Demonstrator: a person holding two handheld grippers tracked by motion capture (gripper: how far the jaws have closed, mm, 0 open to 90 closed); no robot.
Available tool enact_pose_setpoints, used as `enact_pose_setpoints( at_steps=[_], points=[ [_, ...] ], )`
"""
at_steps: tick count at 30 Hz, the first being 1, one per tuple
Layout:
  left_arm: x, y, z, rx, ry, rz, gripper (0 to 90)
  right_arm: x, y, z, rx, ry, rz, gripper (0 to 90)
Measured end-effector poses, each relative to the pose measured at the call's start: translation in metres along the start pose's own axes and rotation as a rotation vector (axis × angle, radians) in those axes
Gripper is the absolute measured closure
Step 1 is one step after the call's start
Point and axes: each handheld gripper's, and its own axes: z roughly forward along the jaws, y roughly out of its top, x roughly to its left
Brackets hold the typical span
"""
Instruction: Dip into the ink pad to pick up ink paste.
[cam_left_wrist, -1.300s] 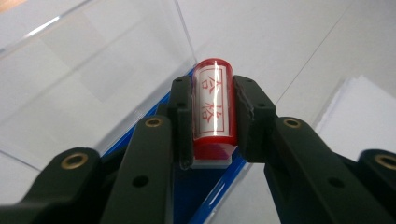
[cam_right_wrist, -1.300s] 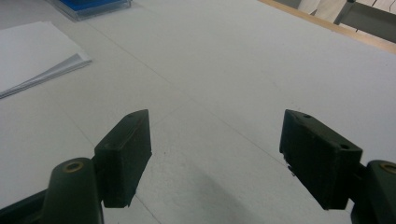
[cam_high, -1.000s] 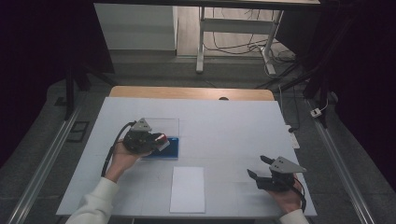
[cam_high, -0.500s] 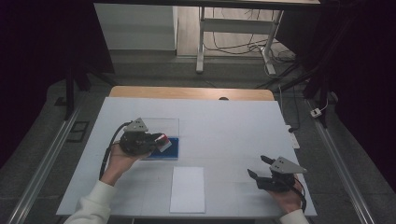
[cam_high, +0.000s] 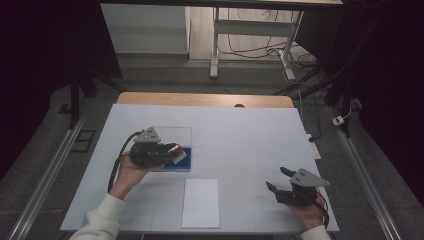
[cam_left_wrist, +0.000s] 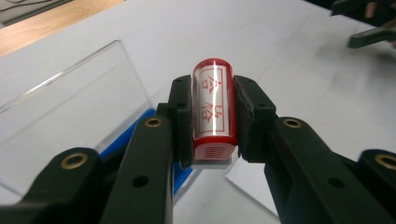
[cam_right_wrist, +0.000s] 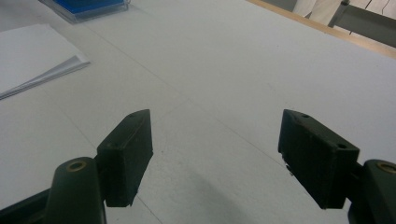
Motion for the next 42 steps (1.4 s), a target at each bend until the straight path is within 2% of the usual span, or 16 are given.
enact_pose_setpoints(
  at_steps=[3, 6, 10, 11, 14, 19, 30, 31, 35, 38, 42],
  points=[
    [0.006, -0.002, 0.006, 0.018, 0.021, -0.011, 70.1, 0.0, 0.0, 0.001, 0.001, 0.001, -0.002, 25.7],
    [0.016, -0.006, 0.02, 0.064, 0.076, -0.012, 70.1, 0.001, 0.0, 0.002, 0.01, 0.0, -0.001, 25.7],
    [0.024, -0.009, 0.028, 0.085, 0.081, -0.031, 70.2, 0.001, -0.001, 0.002, 0.019, -0.005, -0.002, 25.7],
    [0.027, -0.01, 0.032, 0.109, 0.095, -0.033, 70.2, 0.001, -0.001, 0.002, 0.019, 0.0, -0.002, 25.8],
    [0.031, -0.012, 0.038, 0.131, 0.091, -0.045, 70.3, 0.001, -0.002, 0.002, 0.019, 0.003, 0.0, 25.7],
    [0.034, -0.014, 0.047, 0.164, 0.094, -0.044, 70.3, 0.001, -0.002, 0.001, 0.021, -0.002, -0.003, 25.8],
    [0.036, -0.016, 0.054, 0.208, 0.098, -0.037, 70.4, 0.001, -0.003, 0.001, 0.024, -0.003, 0.002, 25.8],
    [0.036, -0.017, 0.056, 0.225, 0.096, -0.036, 70.4, 0.001, -0.003, 0.002, 0.023, -0.002, 0.003, 25.8],
    [0.036, -0.017, 0.057, 0.23, 0.097, -0.038, 70.4, 0.0, -0.003, 0.002, 0.024, -0.002, 0.003, 25.8],
    [0.034, -0.017, 0.057, 0.243, 0.109, -0.032, 70.6, 0.001, -0.003, 0.001, 0.024, -0.002, 0.002, 25.8],
    [0.026, -0.015, 0.061, 0.275, 0.156, 0.003, 70.8, 0.001, -0.002, 0.001, 0.025, -0.002, -0.003, 25.8]
  ],
)
